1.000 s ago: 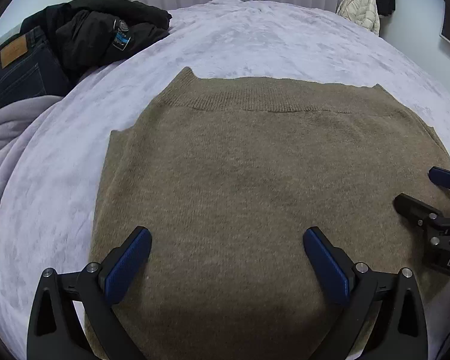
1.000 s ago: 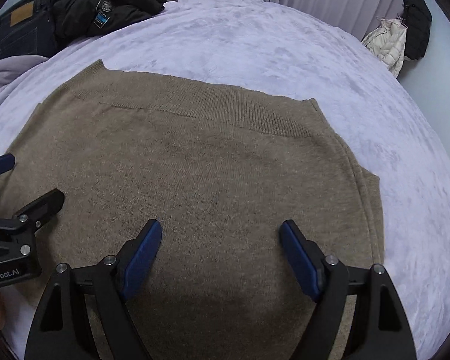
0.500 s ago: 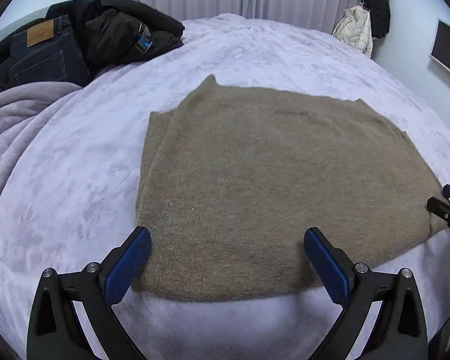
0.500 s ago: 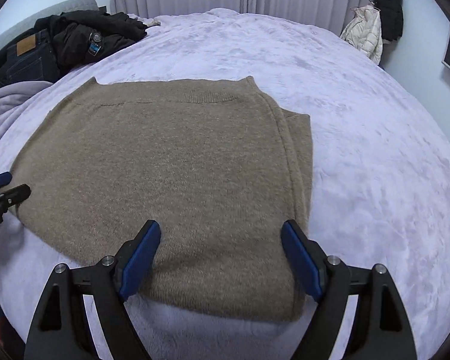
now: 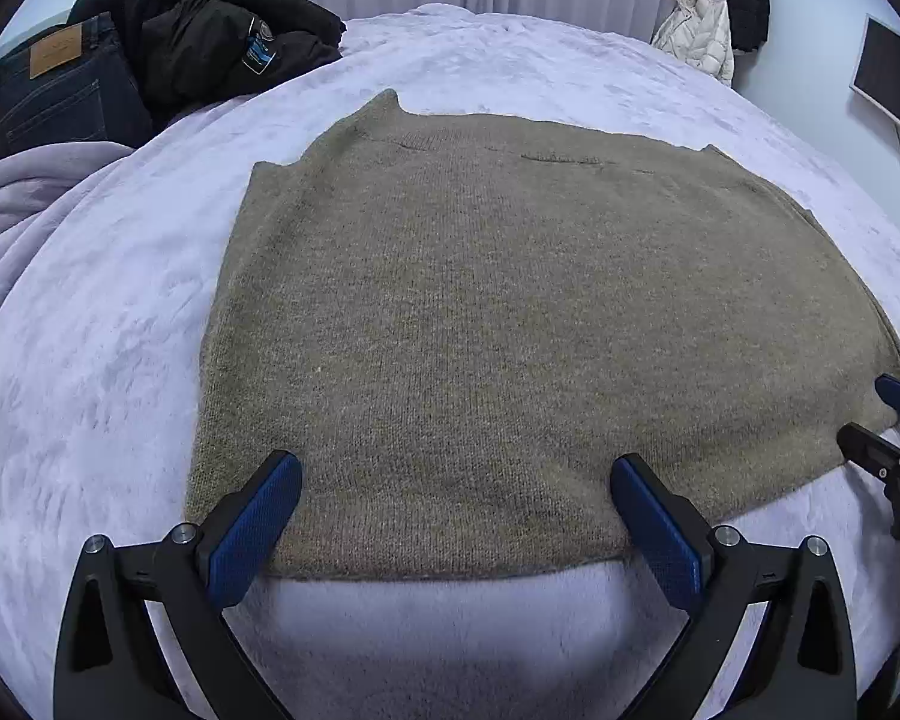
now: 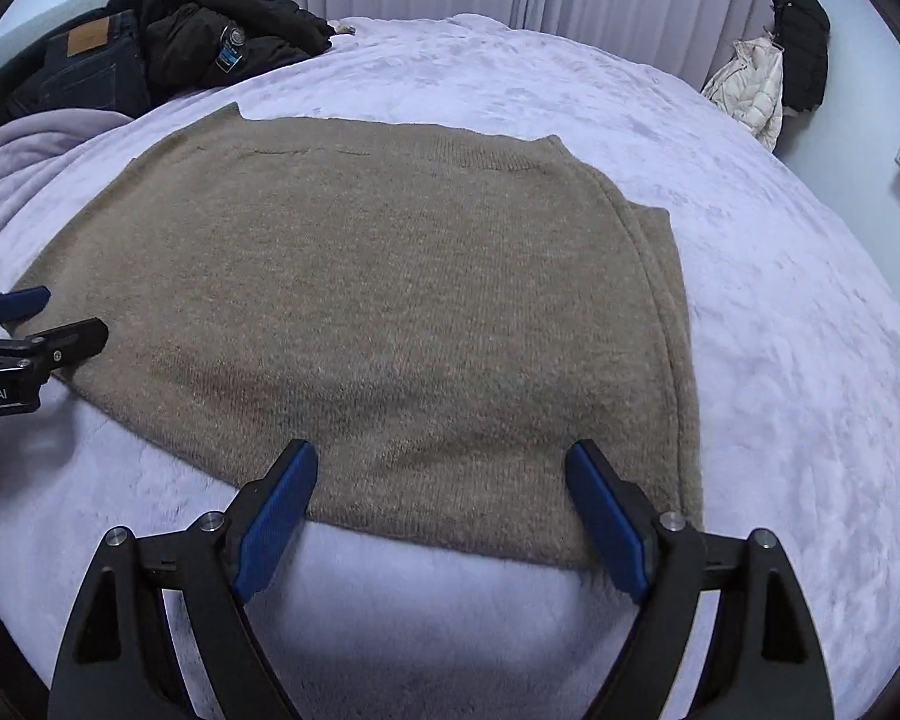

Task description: Fold small clothes

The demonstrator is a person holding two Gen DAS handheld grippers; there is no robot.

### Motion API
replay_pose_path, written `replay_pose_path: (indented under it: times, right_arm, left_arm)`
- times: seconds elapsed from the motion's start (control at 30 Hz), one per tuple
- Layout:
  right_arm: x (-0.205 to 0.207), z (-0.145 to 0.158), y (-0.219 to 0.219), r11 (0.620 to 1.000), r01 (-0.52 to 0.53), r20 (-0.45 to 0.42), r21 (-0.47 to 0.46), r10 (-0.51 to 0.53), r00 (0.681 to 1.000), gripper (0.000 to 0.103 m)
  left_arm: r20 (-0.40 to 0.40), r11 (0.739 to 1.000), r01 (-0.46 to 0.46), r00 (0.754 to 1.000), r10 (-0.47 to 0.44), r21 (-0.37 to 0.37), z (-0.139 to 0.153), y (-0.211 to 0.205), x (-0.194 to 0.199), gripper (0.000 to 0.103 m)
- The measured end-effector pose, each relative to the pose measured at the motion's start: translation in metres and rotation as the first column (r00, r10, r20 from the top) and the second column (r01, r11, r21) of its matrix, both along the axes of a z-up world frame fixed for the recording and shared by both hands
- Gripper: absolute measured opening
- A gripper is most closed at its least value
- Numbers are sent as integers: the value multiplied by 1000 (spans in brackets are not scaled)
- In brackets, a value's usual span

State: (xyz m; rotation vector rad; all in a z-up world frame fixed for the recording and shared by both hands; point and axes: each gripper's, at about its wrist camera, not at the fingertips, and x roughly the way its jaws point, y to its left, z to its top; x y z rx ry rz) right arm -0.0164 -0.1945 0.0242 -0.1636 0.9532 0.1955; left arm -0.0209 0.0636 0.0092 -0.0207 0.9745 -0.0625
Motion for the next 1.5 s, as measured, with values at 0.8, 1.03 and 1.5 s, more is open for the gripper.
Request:
replay_pose_path:
  times: [0.8,1.03,1.5]
  right_arm:
    - [73,2,-24,983,162,49,88,-167,985,88]
    - [86,28,9,987,109,52,120,-116,992,88]
    - [242,-5,6,952,296,-52,-74,-300,953,89]
  left_arm:
    - [-11,986,-136,991,135,-101,24,25,42,103]
    - [9,983,-107,994,109,-148,64,17,96,103]
    - [-74,939,-339,936,343,62,-3,22,231,103]
